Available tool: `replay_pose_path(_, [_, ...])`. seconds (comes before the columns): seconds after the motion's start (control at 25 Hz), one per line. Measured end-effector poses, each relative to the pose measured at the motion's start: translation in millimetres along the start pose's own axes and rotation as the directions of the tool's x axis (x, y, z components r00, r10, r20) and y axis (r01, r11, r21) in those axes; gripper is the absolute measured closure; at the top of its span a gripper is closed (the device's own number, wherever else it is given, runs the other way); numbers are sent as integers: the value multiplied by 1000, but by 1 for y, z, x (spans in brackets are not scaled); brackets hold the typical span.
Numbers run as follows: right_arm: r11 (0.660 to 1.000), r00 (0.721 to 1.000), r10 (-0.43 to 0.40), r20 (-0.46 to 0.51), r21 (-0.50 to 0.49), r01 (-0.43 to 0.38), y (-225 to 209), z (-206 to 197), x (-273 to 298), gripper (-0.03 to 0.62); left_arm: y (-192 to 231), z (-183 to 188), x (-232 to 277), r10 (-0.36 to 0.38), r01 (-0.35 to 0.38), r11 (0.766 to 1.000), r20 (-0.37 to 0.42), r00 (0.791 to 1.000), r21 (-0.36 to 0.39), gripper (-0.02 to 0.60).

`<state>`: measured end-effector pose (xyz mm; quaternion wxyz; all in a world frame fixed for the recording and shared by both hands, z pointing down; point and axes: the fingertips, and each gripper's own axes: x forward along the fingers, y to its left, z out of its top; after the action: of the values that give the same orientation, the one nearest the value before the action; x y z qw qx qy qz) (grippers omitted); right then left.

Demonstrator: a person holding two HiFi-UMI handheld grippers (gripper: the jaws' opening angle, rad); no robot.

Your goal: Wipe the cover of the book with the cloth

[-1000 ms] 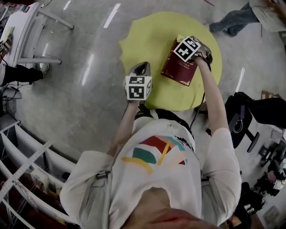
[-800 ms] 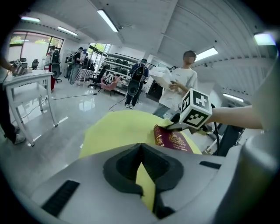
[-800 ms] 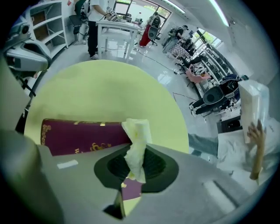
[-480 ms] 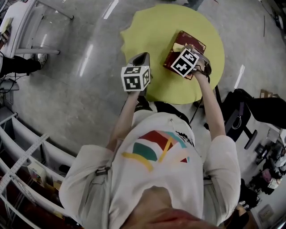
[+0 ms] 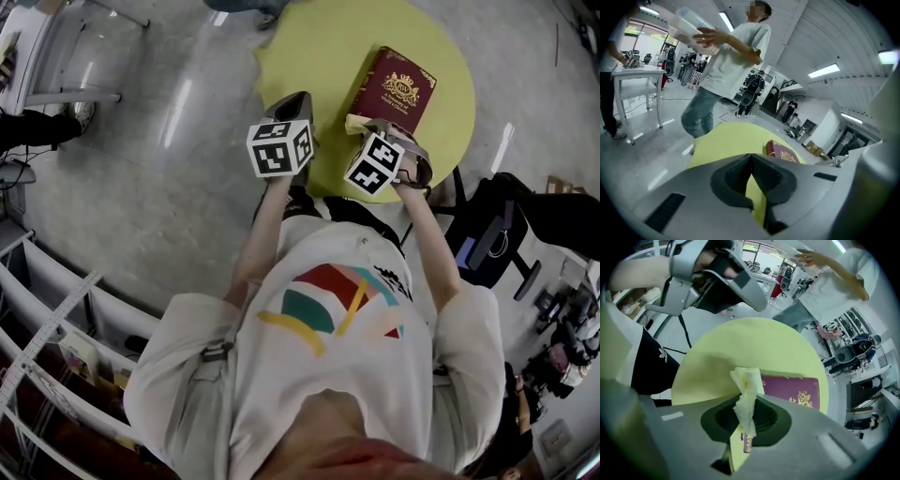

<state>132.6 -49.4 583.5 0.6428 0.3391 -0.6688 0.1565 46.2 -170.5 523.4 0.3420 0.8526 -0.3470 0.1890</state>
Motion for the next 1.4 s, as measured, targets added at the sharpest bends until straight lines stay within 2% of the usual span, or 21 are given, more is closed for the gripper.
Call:
replay_pose_path(0.24, [999,1000,24,2,-23,-24,14,0,0,563,-2,5,-1,-5,5,1000,15,1000,-6,566])
replay_pose_path(0.4, [998,999,34,10,-48,-33,7,1,-6,563,0,6,-5,-2,3,1000,22,1000,-14,566])
replay_pose_path(0.52, [992,999,-38,30,-117,41,-22,7,-14,563,8,4,-6,11,-11,1000,26,1000,-26,566])
replay_pose_path(0.6, [968,993,-116,29,-221,120,-45,13,-15,563,14,1,-9,25,-24,999,24,999,-43,566])
replay_pose_path(0.64, [945,989,-146,24,-292,147,-54,16,-14,563,17,-1,-11,33,-32,998,23,999,-53,566])
replay_pose_path(0.68, [912,986,-165,17,-379,159,-60,19,-12,564,20,-3,-12,42,-40,997,22,999,-62,566])
replay_pose_path(0.72, [862,984,-179,7,-482,160,-65,22,-10,565,23,-5,-14,51,-49,996,22,998,-70,566])
replay_pose_path(0.76, [793,981,-192,-1,-590,154,-68,25,-7,565,26,-7,-15,61,-59,995,22,998,-78,566])
replay_pose_path(0.84, [622,977,-215,-8,-772,131,-69,29,-1,565,33,-12,-18,79,-76,992,23,997,-100,566])
replay_pose_path(0.92, [466,978,-210,-8,-880,92,-64,34,5,565,38,-17,-21,93,-89,988,27,995,-128,566])
replay_pose_path(1.04, [283,985,-172,-34,-959,16,-48,39,12,565,41,-21,-25,87,-81,986,32,996,-147,566])
replay_pose_path(1.2, [55,987,-144,-72,-996,-64,-36,34,19,565,27,-28,-25,59,-55,989,23,998,-138,566])
replay_pose_path(1.28, [-31,985,-153,-76,-996,-82,-37,31,20,565,19,-30,-24,44,-41,990,20,999,-135,566])
replay_pose_path(1.4, [-120,981,-176,-80,-988,-102,-45,29,18,565,13,-34,-24,31,-29,991,12,999,-130,566])
